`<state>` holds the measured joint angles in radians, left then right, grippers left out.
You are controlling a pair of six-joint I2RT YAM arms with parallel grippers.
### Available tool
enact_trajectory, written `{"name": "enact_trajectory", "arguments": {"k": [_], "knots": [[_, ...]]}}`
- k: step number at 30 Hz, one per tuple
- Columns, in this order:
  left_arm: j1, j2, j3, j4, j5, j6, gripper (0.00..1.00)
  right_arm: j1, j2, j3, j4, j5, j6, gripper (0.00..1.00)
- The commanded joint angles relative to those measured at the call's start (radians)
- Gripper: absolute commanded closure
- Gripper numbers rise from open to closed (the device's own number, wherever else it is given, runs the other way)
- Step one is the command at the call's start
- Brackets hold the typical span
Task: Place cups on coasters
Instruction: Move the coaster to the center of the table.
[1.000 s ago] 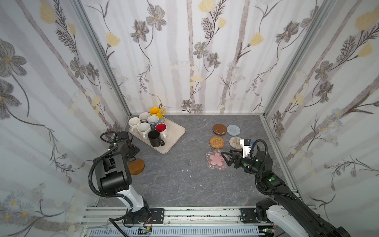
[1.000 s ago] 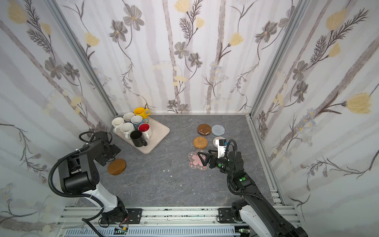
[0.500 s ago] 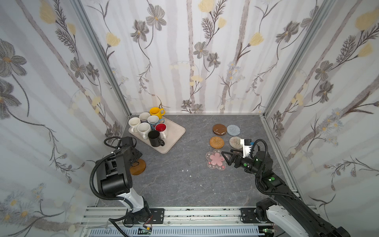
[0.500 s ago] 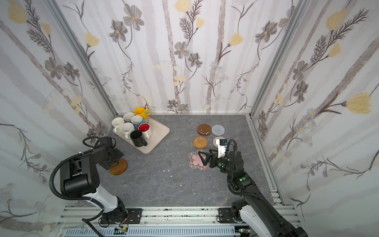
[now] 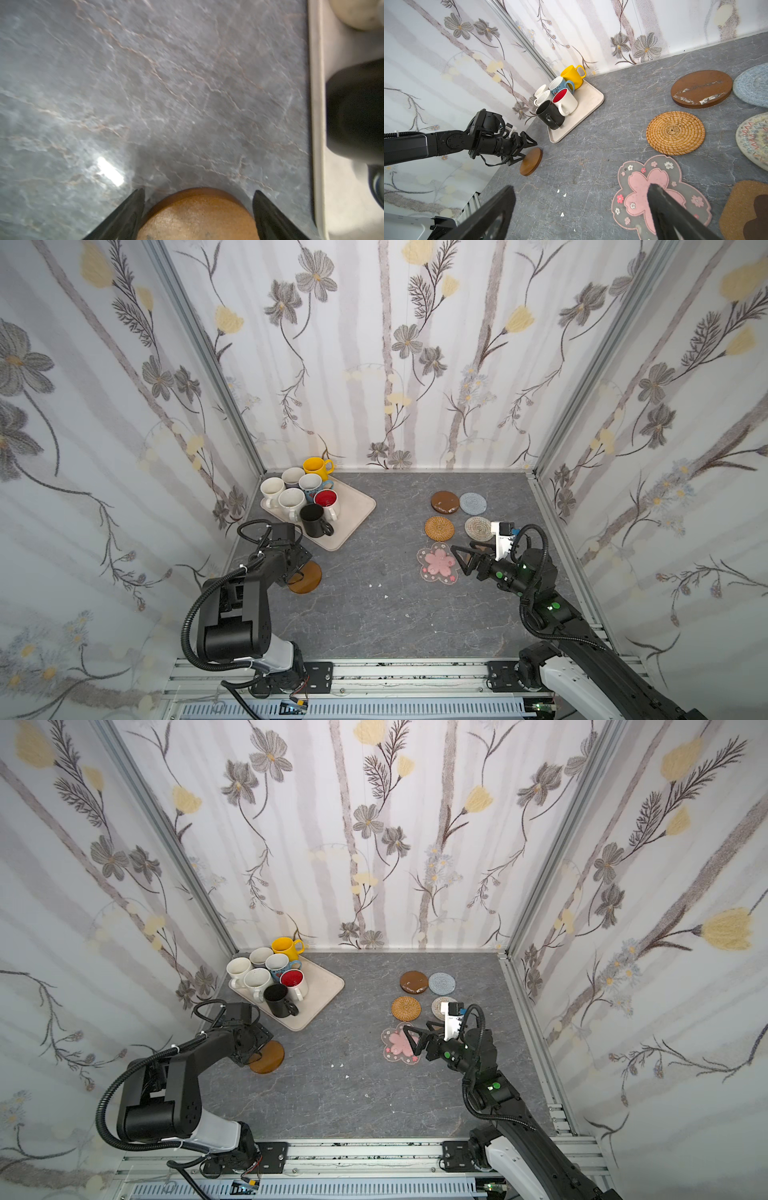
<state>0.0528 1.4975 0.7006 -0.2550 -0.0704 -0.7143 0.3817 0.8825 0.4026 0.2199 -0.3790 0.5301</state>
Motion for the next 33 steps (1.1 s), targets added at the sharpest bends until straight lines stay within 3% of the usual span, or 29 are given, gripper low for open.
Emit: {"name": "enact_trajectory", "arguments": {"k": [1, 21, 28, 33], "knots": [[-0.056, -0.008, -0.016, -0.05, 0.075, -0.077, 0.16, 0.0, -0.009, -0.006, 0.01, 0.028, -0.005, 0.0], [-0.448, 0.023, -0.002, -0.043, 0.048, -0.232, 0.17, -0.018, 0.003, -0.02, 0.029, 0.014, 0.004, 0.0], [-0.545, 0.078, 0.064, -0.045, 0.07, -0.218, 0.19, -0.023, 0.015, -0.023, 0.034, 0.018, 0.004, 0.0], [-0.574, 0.041, 0.075, -0.049, 0.07, -0.204, 0.19, -0.023, 0.041, -0.025, 0.045, 0.011, -0.005, 0.0]]}}
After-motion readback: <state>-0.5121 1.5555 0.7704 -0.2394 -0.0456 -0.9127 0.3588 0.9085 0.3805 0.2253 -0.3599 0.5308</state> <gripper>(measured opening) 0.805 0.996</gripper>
